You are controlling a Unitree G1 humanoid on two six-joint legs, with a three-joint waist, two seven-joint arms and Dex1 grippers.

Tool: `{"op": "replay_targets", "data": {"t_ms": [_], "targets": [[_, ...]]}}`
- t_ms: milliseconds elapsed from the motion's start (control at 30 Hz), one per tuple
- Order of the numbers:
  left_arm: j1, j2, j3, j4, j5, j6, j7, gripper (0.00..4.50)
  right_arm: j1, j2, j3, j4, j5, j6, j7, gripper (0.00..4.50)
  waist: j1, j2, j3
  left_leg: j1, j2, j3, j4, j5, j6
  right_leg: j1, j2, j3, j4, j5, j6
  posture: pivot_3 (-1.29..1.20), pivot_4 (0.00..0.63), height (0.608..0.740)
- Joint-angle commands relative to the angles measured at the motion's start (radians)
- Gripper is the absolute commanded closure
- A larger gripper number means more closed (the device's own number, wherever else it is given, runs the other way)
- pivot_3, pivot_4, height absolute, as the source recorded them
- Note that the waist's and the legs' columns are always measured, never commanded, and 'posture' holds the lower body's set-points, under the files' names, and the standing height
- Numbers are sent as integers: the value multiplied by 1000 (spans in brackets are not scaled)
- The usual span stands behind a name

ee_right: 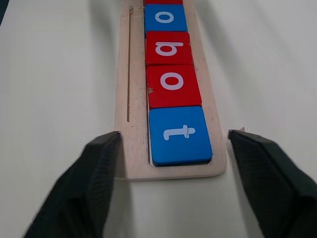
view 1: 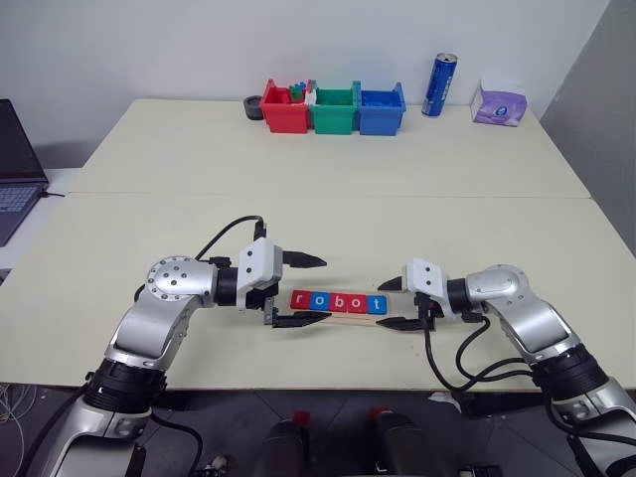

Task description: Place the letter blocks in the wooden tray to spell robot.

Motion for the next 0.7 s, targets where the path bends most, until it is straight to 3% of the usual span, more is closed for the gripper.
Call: {"op": "replay_targets", "data": {"t_ms": [33, 233, 333, 700], "targets": [[-17, 0, 8, -10, -2, -18, 2, 0, -27, 0, -38, -49, 28, 20, -1, 47, 0, 0, 0, 0, 0, 0, 0, 0, 0, 0, 0, 0, 0, 0, 0, 0, 150, 740], [-15, 2, 11, -6, -4, -24, -1, 0, 0, -53, -111, -101, 88, 78, 19, 47, 0, 0, 0, 0, 0, -1, 0, 0, 0, 0, 0, 0, 0, 0, 0, 0, 150, 740], [-14, 1, 10, -3, -5, -26, -2, 0, 31, -86, -132, -99, 96, 66, 31, 627, 2, 0, 0, 0, 0, 0, 0, 0, 0, 0, 0, 0, 0, 0, 0, 0, 150, 740], [-26, 2, 6, 6, -4, -32, -8, 0, 64, -50, -98, -51, 38, -27, -20, 4491, -2, 0, 0, 0, 0, 0, 0, 0, 0, 0, 1, 0, 0, 0, 0, 0, 150, 740]]}}
